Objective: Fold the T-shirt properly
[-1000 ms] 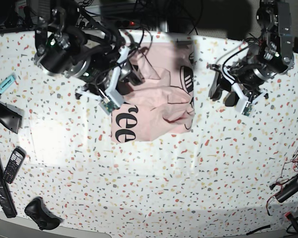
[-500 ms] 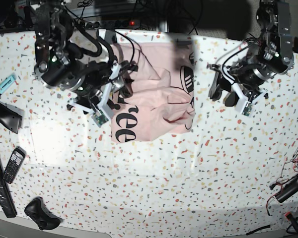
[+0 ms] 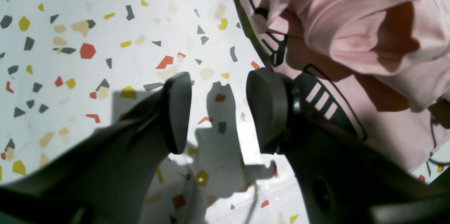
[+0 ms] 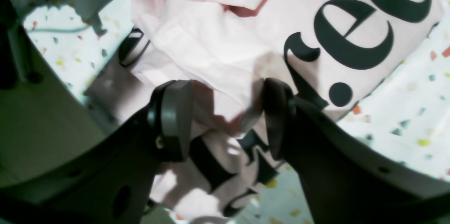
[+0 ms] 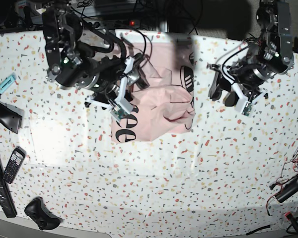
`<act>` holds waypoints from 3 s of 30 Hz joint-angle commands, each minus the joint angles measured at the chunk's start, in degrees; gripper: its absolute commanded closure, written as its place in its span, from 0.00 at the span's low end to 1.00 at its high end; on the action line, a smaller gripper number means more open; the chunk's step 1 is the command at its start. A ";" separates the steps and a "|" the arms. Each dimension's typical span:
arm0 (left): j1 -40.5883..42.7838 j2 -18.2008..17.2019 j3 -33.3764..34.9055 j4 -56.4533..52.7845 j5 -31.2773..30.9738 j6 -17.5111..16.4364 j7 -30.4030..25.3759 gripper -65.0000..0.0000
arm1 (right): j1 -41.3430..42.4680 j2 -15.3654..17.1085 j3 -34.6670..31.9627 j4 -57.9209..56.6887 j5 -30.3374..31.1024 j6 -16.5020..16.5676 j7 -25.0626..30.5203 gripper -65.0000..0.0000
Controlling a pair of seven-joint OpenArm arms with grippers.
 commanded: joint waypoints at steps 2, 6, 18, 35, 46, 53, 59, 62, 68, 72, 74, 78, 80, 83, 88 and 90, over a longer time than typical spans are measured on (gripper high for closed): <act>-0.61 -0.35 -0.15 0.98 -0.92 -0.37 -1.29 0.57 | 0.61 0.24 0.17 0.92 -1.31 0.22 1.03 0.52; -0.61 -0.35 -0.15 0.98 -0.94 -0.37 -1.29 0.57 | 0.63 0.22 0.22 0.90 -2.29 0.20 1.77 0.59; -0.63 -0.35 -0.15 0.98 -0.87 -0.39 -1.31 0.57 | 0.28 0.20 0.09 3.54 5.25 0.22 2.21 1.00; -0.63 -0.35 -0.15 0.98 -0.85 -0.37 -0.83 0.57 | 0.15 -13.11 -12.76 6.14 16.83 0.50 1.29 1.00; -0.68 -0.37 -0.15 0.98 -0.70 -0.39 -0.90 0.57 | 0.22 -13.11 -15.56 4.81 19.69 0.50 1.81 0.66; -0.83 -0.57 -0.17 0.98 -0.70 -0.39 -0.98 0.57 | 2.36 -13.11 -14.03 4.81 16.57 0.46 2.82 0.66; -2.58 -5.38 -3.15 1.14 -4.44 -0.17 -3.54 0.57 | 4.50 -13.09 -5.16 4.81 7.69 -1.95 4.26 0.75; -2.99 -8.04 -5.46 2.14 -13.42 -0.20 -2.12 0.57 | 5.01 -13.09 0.61 4.79 7.61 -1.99 6.38 0.81; -1.53 -5.70 -5.33 6.78 -25.86 -6.14 8.94 0.57 | 7.54 -13.07 4.66 -0.83 6.08 -1.99 6.58 1.00; 0.61 -2.32 -4.44 7.41 -31.65 -8.59 15.91 0.67 | 11.78 -13.09 2.91 -10.45 3.19 -1.97 4.55 1.00; 1.70 -0.98 -2.91 7.39 -31.52 -9.81 18.18 0.78 | 14.16 -13.09 1.38 -14.73 1.46 -1.99 3.30 1.00; 3.93 -0.02 2.10 7.39 -30.73 -10.05 18.40 0.94 | 18.51 -13.14 -3.08 -22.77 -1.77 -1.99 3.13 1.00; 4.28 -0.04 4.74 7.39 -26.99 -10.08 18.03 0.94 | 20.87 -13.14 -5.44 -26.69 -2.71 -1.99 5.11 1.00; 4.83 -0.04 7.45 7.34 -21.42 -10.01 16.55 0.94 | 24.76 -13.44 -8.09 -32.24 -2.64 -2.03 9.18 1.00; 5.55 -0.04 8.13 7.34 -20.22 -9.99 14.99 0.94 | 30.38 -15.98 -8.39 -40.19 -2.69 -2.54 19.52 1.00; 5.73 -0.04 8.13 7.34 -20.20 -9.97 15.02 0.94 | 32.22 -17.00 -8.39 -41.81 -2.69 -3.45 22.38 1.00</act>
